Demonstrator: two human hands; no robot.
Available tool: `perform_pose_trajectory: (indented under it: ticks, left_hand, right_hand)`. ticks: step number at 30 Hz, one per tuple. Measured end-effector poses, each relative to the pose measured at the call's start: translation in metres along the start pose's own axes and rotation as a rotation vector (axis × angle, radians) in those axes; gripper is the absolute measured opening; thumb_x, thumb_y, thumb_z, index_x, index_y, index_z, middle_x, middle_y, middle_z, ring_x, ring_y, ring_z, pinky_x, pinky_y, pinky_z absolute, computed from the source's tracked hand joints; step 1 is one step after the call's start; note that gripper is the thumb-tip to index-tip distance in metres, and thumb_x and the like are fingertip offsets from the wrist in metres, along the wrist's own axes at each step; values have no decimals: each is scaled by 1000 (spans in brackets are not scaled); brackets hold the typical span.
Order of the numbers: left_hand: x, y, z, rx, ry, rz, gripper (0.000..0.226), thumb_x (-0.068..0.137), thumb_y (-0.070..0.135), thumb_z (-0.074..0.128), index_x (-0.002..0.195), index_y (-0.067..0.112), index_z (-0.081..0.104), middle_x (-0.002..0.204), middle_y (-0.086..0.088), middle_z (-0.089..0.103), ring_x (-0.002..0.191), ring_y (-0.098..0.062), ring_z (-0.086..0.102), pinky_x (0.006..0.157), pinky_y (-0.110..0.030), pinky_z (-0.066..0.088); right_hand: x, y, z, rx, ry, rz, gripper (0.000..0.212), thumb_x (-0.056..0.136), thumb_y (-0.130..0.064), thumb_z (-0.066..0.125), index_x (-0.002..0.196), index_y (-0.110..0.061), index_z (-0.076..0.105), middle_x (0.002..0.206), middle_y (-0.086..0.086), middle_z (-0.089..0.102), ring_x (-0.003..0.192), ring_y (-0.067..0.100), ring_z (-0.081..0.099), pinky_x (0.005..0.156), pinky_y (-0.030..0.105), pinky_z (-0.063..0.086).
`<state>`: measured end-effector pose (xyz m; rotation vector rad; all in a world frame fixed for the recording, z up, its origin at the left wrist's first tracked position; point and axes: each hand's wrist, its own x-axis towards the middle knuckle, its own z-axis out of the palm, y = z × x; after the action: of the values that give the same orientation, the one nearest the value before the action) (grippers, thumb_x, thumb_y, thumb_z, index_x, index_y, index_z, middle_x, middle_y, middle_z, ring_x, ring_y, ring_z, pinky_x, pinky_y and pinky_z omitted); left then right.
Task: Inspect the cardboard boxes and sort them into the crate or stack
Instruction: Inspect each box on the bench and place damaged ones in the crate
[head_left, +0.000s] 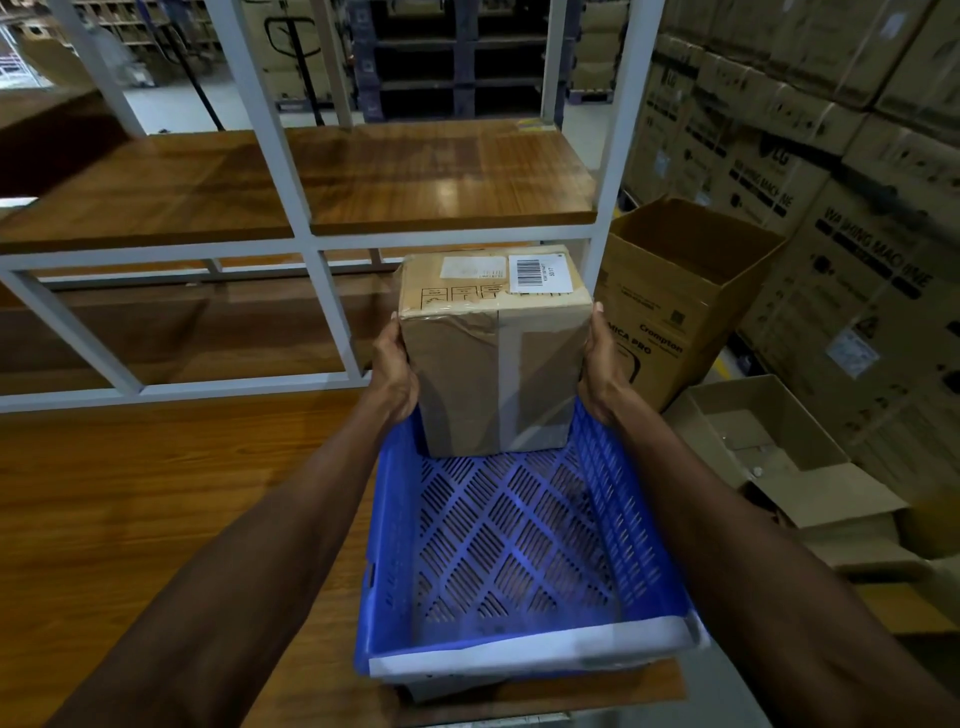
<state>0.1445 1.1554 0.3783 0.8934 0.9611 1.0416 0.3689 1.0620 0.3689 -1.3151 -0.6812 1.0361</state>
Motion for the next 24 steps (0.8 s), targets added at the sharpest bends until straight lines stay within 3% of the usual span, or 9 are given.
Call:
perform_pose_trajectory:
  ticks: [4, 8, 11, 16, 18, 20, 22, 23, 24]
  left_hand:
    - [-2, 2, -1, 17, 16, 4, 51, 111, 36, 27, 126, 8, 66, 112, -15, 76, 107, -29, 71, 99, -49, 56]
    - [-5, 3, -1, 7, -10, 3, 49, 111, 37, 28, 115, 14, 71, 107, -12, 77, 102, -26, 73, 97, -45, 56]
    - [-9, 5, -2, 9, -35, -3, 56, 111, 46, 25, 118, 16, 71, 110, -10, 78, 106, -24, 73, 96, -41, 57]
    - [-20, 5, -7, 24, -38, 53, 53, 113, 40, 20, 103, 20, 69, 84, 9, 79, 79, -2, 74, 69, -21, 55]
    - [-27, 4, -11, 75, -42, 104, 48, 113, 39, 25, 109, 20, 69, 87, 11, 79, 82, 0, 74, 69, -18, 55]
    - [-40, 5, -18, 75, -37, 134, 46, 109, 48, 36, 123, 17, 68, 105, 5, 79, 99, -7, 74, 82, -25, 59]
    - [-49, -2, -29, 34, 0, 104, 58, 94, 63, 52, 133, 21, 63, 123, -7, 73, 115, -25, 69, 97, -46, 57]
    - [-58, -4, -31, 11, 32, 77, 63, 90, 66, 55, 134, 21, 61, 123, -11, 71, 115, -31, 68, 96, -50, 57]
    - [-74, -2, -31, -16, 71, 58, 60, 94, 64, 53, 133, 19, 58, 117, -10, 69, 110, -30, 67, 89, -46, 59]
  right_hand:
    - [-2, -1, 0, 0, 15, 13, 51, 103, -72, 22, 130, -45, 56, 134, 12, 63, 126, 30, 60, 113, 62, 42]
    - [0, 0, -2, -10, 25, 22, 65, 95, -79, 26, 141, -42, 53, 137, 12, 62, 128, 31, 60, 111, 59, 46]
    - [-9, -6, 0, -5, 54, 28, 72, 104, -71, 16, 155, -29, 45, 137, 8, 60, 129, 27, 56, 100, 44, 50]
    - [-33, -12, 1, 1, 101, 0, 72, 108, -63, 14, 161, -19, 34, 161, 13, 43, 138, 25, 48, 104, 38, 43]
    - [-51, -16, 0, -19, 88, -24, 69, 109, -60, 14, 161, -18, 35, 158, 11, 45, 126, 19, 54, 90, 30, 47]
    - [-70, -18, -5, -51, 68, -43, 65, 111, -54, 15, 159, -16, 37, 147, 7, 51, 111, 11, 52, 81, 25, 46]
    - [-94, -22, -7, -63, 45, -51, 61, 113, -50, 17, 158, -16, 38, 141, 5, 51, 114, 13, 45, 88, 32, 41]
    - [-106, -23, -8, -72, 49, -51, 58, 113, -49, 19, 158, -18, 38, 144, 5, 49, 117, 13, 42, 94, 34, 37]
    - [-118, -24, -10, -84, 58, -56, 56, 113, -48, 21, 159, -20, 38, 149, 5, 48, 121, 13, 42, 98, 36, 34]
